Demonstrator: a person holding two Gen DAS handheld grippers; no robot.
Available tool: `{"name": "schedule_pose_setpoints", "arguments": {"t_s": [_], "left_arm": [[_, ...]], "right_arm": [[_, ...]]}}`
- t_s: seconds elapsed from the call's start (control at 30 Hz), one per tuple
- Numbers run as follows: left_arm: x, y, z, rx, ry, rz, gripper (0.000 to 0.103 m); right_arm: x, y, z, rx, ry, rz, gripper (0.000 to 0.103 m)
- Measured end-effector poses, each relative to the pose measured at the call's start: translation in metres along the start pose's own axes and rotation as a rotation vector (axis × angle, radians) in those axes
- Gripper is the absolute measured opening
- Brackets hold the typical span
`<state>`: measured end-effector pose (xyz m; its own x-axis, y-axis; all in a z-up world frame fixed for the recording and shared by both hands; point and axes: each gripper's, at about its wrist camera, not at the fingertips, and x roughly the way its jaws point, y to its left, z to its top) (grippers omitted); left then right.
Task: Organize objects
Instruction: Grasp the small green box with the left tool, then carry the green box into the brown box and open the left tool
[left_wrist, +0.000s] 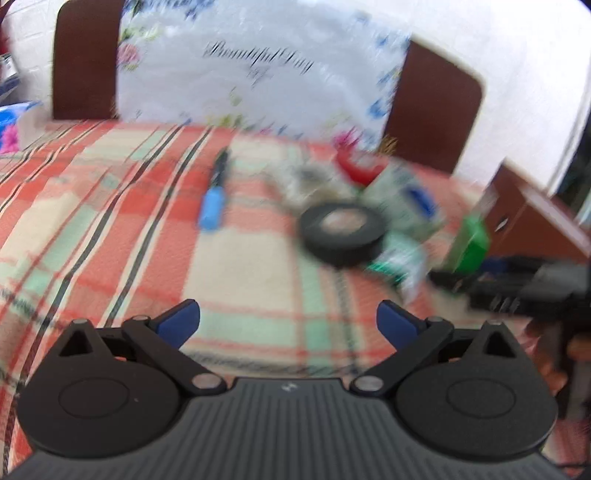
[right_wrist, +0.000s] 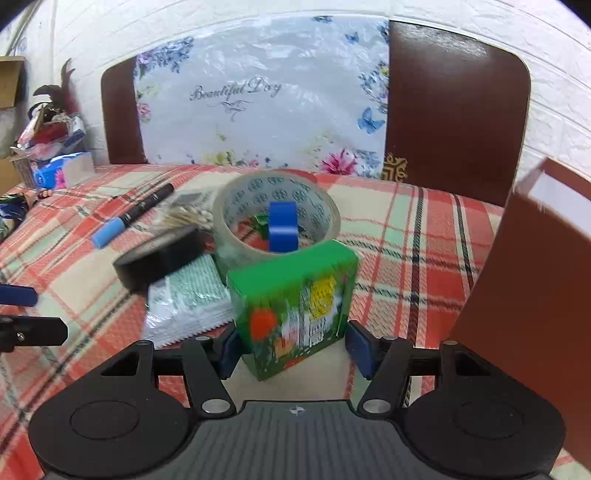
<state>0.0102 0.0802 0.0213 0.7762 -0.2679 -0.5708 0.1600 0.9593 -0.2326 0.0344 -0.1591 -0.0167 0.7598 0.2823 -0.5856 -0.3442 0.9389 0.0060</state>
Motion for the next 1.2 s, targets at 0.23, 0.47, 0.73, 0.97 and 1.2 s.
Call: {"name": "schedule_pose_setpoints", "arguments": {"t_s": [0.23, 0.47, 0.73, 0.97, 1.2], "left_arm": [[-0.016, -0.038, 0.023, 0.048, -0.055, -0.233, 0.099], [-0.004, -0.061, 0.022, 0.039, 0.022, -0.335, 0.088], [0.039, -0.07, 0.005, -0.003, 0.23, -0.316, 0.059], [0.03, -0.091, 0.012, 0.03, 0.238, -0.286, 0.039], [0.009, -0.183, 0.072, 0.244, 0.06, -0.413, 0.041]], "right_arm": [[-0.05, 0.046, -0.001, -0.386, 0.137, -0.042, 0.071], [-0.082, 0.035, -0.027, -0.303, 0.09, 0.035, 0.09], [-0.07, 0.025, -0.048, -0.015, 0.039, 0.101, 0.083], [-0.059, 0.029, -0.043, -0.026, -0.014, 0.117, 0.058], [-0.124, -0.005, -0.02, -0.065, -0.297, -0.083, 0.057]]}}
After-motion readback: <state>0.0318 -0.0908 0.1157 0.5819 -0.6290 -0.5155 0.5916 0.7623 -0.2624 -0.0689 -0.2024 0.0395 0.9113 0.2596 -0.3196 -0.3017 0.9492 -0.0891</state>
